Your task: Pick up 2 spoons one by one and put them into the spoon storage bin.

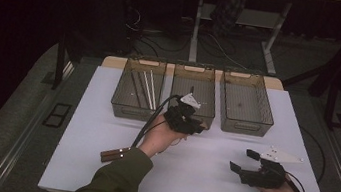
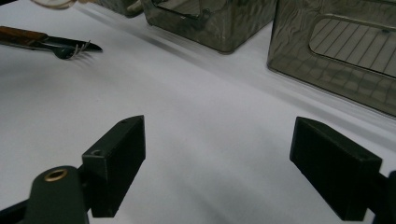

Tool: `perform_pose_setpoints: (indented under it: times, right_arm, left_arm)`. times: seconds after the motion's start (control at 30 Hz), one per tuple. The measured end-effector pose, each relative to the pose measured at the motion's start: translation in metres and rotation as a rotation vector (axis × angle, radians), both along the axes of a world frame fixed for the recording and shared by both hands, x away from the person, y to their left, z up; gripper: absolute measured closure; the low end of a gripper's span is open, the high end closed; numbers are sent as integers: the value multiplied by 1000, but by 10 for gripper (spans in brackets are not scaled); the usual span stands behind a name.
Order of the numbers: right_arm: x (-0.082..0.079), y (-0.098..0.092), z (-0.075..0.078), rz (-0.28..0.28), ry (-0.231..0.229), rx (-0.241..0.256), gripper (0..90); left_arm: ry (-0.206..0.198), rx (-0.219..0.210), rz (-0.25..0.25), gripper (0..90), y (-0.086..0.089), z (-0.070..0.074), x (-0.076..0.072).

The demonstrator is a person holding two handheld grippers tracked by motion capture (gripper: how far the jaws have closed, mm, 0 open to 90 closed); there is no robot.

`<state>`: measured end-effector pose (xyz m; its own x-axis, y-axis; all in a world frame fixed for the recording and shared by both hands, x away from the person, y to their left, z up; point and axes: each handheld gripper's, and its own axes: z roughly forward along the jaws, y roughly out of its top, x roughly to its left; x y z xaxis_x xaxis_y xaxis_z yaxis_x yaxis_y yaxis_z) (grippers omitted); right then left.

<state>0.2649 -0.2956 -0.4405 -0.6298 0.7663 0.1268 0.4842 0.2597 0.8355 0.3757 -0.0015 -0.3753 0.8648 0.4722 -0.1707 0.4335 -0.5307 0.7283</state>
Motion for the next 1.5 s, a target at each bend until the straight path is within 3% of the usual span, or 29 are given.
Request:
perform_pose_setpoints:
  times: [0.4,0.6,0.73,0.93,1.0,1.07,1.13,1.23,1.33,1.5]
  right_arm:
    - [0,1,0,1,1,7,177]
    - [0,1,1,2,0,10,177]
    - [0,0,1,1,3,16,177]
    - [1,0,0,1,2,23,177]
    - [0,0,0,2,-1,25,177]
    - [0,0,1,3,-5,25,177]
    - [0,0,1,3,-3,25,177]
    - [0,0,1,8,-1,26,177]
    - [0,1,1,11,-2,26,177]
    - [0,1,1,11,1,26,177]
  left_arm:
    - [-10,18,-25,735,-18,38,45]
    - [-25,21,-30,735,-27,47,72]
    - [-39,51,-22,734,-28,43,89]
    - [-14,53,10,734,-24,28,108]
    - [-9,74,24,733,-21,21,112]
    - [-6,86,44,733,-19,16,116]
    - [9,73,60,732,-17,12,118]
    - [8,108,68,732,-18,5,119]
    - [37,111,76,732,-16,-1,121]
    - [52,126,96,729,-13,-7,121]
